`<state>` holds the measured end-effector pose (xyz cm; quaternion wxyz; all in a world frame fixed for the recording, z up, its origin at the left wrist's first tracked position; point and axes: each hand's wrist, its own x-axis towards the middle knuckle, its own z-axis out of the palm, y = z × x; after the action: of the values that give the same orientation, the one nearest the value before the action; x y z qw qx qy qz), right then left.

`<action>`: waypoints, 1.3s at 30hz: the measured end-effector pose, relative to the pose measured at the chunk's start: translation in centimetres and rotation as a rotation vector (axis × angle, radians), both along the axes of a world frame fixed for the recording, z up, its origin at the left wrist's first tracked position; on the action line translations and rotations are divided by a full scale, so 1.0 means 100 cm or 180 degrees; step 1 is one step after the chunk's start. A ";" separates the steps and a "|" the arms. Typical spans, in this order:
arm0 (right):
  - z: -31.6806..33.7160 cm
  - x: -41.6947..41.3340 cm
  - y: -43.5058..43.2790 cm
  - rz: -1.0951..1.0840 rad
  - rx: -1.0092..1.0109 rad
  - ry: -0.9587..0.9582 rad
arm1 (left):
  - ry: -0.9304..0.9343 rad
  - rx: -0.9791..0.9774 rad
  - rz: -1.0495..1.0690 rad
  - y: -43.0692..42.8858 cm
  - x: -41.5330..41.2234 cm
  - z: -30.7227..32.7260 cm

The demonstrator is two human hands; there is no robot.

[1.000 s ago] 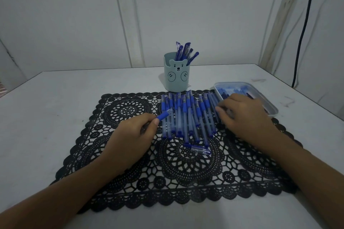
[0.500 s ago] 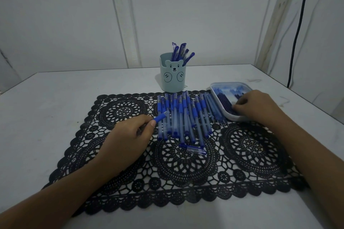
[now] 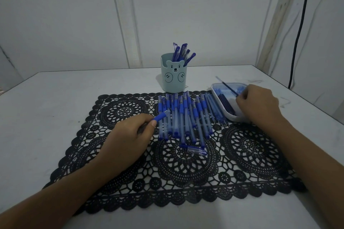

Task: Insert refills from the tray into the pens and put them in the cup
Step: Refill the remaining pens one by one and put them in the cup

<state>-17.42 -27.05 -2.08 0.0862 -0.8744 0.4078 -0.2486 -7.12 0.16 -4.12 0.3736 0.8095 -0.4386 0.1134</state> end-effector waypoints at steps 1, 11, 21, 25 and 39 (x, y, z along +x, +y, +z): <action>0.002 -0.001 0.003 0.0235 -0.0015 -0.0280 | 0.0055 -0.0034 0.0019 0.000 0.001 0.000; 0.026 -0.025 0.043 0.2296 0.1512 -0.1255 | 0.0177 -0.0076 0.0080 0.000 0.004 0.002; 0.021 -0.025 0.042 0.2349 0.1268 -0.0991 | 0.0081 -0.0065 0.0015 -0.001 0.003 0.003; 0.020 -0.024 0.042 0.2392 0.1311 -0.0971 | 0.0046 -0.0041 -0.0014 -0.001 0.003 0.002; 0.031 -0.033 0.051 0.2627 0.1650 -0.0536 | -0.0851 0.0679 -0.0659 0.003 -0.006 0.002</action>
<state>-20.76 -21.93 1.04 0.4247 -0.8896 0.0675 -0.1539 -7.76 0.42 -3.94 0.2338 0.7728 -0.5746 0.1337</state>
